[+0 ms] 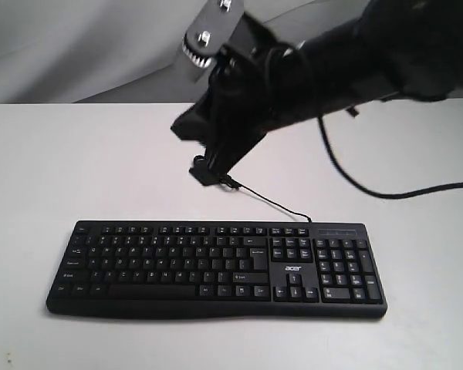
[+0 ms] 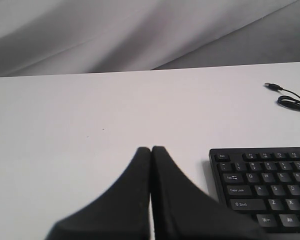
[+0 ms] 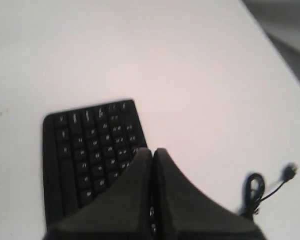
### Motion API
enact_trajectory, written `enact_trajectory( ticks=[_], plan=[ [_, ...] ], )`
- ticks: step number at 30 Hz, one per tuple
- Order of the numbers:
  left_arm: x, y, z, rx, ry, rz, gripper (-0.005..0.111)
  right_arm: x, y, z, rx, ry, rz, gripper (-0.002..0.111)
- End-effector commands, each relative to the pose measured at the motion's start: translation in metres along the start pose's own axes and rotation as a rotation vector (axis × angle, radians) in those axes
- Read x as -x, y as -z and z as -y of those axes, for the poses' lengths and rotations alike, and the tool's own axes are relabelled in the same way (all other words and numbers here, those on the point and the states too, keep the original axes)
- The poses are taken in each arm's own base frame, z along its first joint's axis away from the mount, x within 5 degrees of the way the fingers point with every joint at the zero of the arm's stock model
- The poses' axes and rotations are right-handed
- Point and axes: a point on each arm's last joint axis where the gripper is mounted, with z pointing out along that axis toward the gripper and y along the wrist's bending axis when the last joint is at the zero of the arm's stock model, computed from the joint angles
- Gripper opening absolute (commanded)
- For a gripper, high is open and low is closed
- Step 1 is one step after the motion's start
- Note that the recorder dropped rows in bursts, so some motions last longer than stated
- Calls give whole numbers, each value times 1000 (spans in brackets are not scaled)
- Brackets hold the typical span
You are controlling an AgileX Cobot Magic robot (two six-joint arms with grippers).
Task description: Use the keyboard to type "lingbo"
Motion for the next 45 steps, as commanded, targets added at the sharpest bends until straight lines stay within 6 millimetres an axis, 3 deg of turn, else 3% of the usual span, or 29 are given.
enact_trajectory(
  ticks=[1, 8, 21, 27, 33, 36, 41, 45],
  plan=[
    [-1, -1, 0, -1, 6, -6, 1, 28, 52, -10, -70, 46, 116, 0],
    [-1, -1, 0, -1, 6, -6, 1, 48, 97, -21, -126, 86, 226, 0],
    [-1, -1, 0, -1, 6, -6, 1, 58, 124, -26, -195, 108, 297, 0],
    [-1, -1, 0, -1, 6, -6, 1, 54, 136, -4, -316, -181, 349, 0],
    [-1, -1, 0, -1, 6, -6, 1, 7, 160, 13, -506, -470, 354, 0],
    [-1, -1, 0, -1, 6, -6, 1, -34, 176, 9, -640, -558, 358, 0],
    [-1, -1, 0, -1, 6, -6, 1, -101, 201, -27, -842, -558, 354, 0],
    [-1, -1, 0, -1, 6, -6, 1, -139, 219, -64, -980, -610, 472, 0]
  ],
)
